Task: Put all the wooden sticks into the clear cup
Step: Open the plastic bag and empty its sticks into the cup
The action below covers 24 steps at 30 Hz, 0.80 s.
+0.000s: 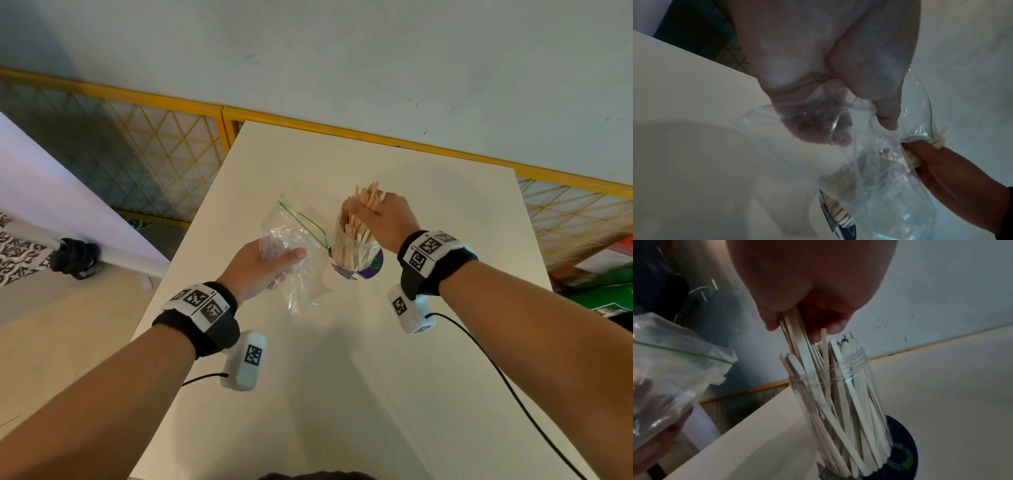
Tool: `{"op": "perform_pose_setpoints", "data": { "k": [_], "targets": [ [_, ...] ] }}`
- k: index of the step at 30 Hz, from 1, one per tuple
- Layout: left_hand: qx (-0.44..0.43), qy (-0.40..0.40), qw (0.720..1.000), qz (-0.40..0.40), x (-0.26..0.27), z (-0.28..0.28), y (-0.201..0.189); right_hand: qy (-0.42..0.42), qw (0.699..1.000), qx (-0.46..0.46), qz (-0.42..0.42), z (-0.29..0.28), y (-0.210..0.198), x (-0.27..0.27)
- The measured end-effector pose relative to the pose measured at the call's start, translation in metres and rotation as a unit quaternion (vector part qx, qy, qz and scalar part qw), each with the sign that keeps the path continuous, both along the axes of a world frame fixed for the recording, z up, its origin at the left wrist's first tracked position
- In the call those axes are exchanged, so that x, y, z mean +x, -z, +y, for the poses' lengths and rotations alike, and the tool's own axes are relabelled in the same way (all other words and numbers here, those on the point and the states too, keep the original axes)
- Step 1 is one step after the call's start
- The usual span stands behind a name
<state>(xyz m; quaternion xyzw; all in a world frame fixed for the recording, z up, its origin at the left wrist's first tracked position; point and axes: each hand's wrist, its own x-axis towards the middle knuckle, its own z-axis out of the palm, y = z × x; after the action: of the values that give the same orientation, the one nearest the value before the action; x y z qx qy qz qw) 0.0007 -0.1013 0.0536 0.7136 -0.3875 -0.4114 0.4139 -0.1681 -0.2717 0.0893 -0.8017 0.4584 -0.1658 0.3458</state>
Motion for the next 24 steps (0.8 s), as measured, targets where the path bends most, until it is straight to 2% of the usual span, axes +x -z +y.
{"op": "perform_pose_setpoints", "data": {
  "k": [4, 5, 9, 16, 19, 20, 22, 24],
  "targets": [
    [0.002, -0.01, 1.0, 0.018, -0.001, -0.001, 0.0, 0.052, 0.992, -0.053, 0.101, -0.002, 0.011, -0.002],
    [0.002, -0.01, 1.0, 0.018, 0.0, -0.002, 0.0, 0.059, 0.992, -0.057, 0.1, 0.001, 0.011, -0.002],
    [0.006, -0.009, 1.0, 0.021, 0.003, 0.0, 0.002, 0.043, 0.994, -0.066, 0.073, 0.01, 0.011, 0.002],
    [0.008, -0.016, 0.999, 0.033, 0.01, 0.002, 0.006, 0.046, 0.994, -0.049, -0.087, 0.001, 0.013, 0.005],
    [0.011, -0.017, 0.999, 0.041, 0.01, 0.002, 0.009, 0.025, 0.992, -0.068, -0.104, 0.001, 0.012, 0.007],
    [0.012, -0.014, 0.999, 0.038, 0.01, 0.002, 0.01, 0.0, 0.993, -0.088, -0.081, 0.0, 0.014, 0.008],
    [0.012, -0.012, 0.999, 0.036, 0.01, 0.002, 0.011, -0.06, 0.987, -0.148, 0.03, 0.001, 0.022, 0.008],
    [0.011, -0.008, 0.999, 0.035, 0.011, 0.003, 0.012, -0.066, 0.974, -0.197, 0.096, 0.004, 0.031, 0.005]
  ]
}}
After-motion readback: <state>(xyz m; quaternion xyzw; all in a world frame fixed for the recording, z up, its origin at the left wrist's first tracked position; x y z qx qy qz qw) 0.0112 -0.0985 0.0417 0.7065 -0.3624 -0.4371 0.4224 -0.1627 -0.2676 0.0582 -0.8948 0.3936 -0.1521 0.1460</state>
